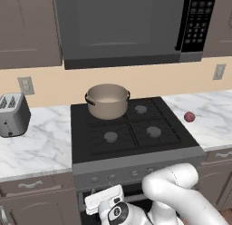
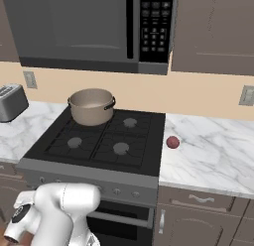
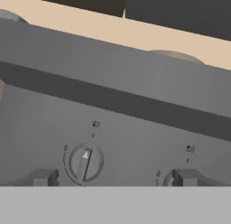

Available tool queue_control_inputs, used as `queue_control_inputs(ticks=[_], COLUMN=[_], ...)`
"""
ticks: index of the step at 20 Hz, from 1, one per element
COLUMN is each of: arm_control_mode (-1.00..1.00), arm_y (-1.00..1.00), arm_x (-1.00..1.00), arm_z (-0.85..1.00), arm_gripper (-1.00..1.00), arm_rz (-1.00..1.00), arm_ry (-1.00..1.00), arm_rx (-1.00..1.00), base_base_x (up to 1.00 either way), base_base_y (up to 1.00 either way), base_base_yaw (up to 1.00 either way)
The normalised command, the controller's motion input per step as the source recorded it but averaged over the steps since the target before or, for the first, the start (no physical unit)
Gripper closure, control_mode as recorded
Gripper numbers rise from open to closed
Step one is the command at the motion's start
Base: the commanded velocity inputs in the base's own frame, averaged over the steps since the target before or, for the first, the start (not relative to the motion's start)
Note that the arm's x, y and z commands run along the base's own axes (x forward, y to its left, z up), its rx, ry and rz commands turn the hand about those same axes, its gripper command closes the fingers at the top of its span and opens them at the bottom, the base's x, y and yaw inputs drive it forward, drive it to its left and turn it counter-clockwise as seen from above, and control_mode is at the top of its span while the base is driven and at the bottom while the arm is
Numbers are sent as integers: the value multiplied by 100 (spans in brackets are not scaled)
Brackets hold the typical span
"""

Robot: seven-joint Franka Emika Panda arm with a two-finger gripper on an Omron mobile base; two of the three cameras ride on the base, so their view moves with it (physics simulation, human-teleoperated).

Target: Turn on the burner for the pot on the stove. Wait thirty seconds for the pot to heat up. Then add the onion to the pot.

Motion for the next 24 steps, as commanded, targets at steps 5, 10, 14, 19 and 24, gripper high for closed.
queue_control_inputs(ticks=[5,10,14,19,24], arm_control_mode=[-100,-100,-100,-100,-100], arm_y=[-19,-38,-40,-20,-28], arm_x=[31,34,31,5,-40], arm_z=[0,0,-8,-13,-8], arm_gripper=[-100,-100,-100,-100,-100], arm_rz=[0,0,0,0,-1], arm_ry=[0,0,2,0,-5], arm_rx=[8,22,21,10,5], base_base_x=[0,0,0,0,0], base_base_y=[0,0,0,0,0], base_base_yaw=[0,0,0,0,0])
